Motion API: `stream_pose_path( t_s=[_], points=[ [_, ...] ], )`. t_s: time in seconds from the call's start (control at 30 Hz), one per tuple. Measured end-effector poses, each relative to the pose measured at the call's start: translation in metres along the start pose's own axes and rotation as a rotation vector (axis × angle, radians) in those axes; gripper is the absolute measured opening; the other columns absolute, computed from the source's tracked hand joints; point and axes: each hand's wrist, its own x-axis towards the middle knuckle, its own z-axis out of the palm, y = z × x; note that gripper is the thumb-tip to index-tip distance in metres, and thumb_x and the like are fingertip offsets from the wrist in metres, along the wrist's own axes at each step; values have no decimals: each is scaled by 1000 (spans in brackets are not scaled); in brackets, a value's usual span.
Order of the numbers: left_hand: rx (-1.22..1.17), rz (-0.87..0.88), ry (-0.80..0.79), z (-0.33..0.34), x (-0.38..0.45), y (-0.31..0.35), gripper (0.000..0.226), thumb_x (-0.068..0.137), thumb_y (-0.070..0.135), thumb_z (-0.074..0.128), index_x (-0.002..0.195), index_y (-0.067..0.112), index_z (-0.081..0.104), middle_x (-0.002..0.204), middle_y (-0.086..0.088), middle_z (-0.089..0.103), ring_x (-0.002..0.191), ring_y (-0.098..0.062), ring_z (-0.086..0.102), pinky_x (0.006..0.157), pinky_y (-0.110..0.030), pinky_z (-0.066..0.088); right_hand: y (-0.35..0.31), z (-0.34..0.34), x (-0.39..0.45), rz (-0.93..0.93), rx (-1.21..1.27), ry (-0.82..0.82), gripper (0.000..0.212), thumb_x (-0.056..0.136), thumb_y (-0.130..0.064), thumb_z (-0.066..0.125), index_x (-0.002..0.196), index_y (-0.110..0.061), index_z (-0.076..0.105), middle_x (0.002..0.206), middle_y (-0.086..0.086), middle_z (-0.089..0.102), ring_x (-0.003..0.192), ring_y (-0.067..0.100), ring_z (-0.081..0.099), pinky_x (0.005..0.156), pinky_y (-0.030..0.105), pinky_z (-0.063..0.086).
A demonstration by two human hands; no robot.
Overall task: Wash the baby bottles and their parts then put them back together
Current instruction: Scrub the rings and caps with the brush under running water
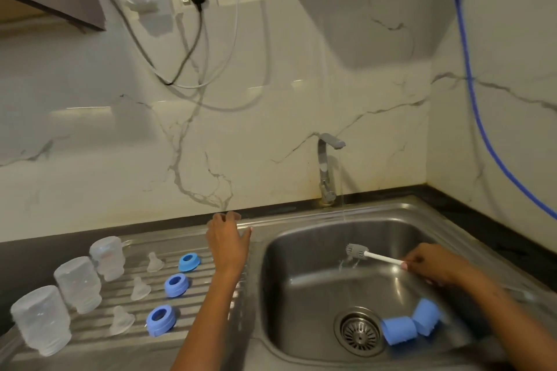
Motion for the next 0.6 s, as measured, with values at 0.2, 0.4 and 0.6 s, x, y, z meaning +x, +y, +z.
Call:
stream_pose_path(
  t_s=[0.2, 0.4, 0.6],
  points=[
    [-70, 271, -417, 76, -31, 71, 27, 81, 35, 73, 99, 16, 67, 108, -2, 56, 103, -14, 49, 83, -20, 36, 21, -16, -12, 136, 81, 102, 28, 97, -27, 53, 104, -6, 71, 68, 2, 59, 65, 15, 56, 65, 24, 43],
    [38, 571, -1037, 155, -76, 140, 40, 72, 46, 78, 97, 15, 75, 104, -1, 70, 98, -14, 61, 74, -20, 40, 33, -14, -9, 193, 105, 138, 27, 94, -30, 56, 101, -8, 72, 66, 3, 58, 62, 18, 56, 73, 30, 49],
    [241, 769, -1243, 193, -113, 166, 53, 67, 53, 80, 100, 12, 72, 103, -2, 69, 97, -22, 60, 77, -29, 42, 39, -18, -2, 225, 128, 138, 24, 96, -29, 55, 101, -12, 71, 62, 1, 57, 56, 15, 53, 72, 30, 49]
  ],
)
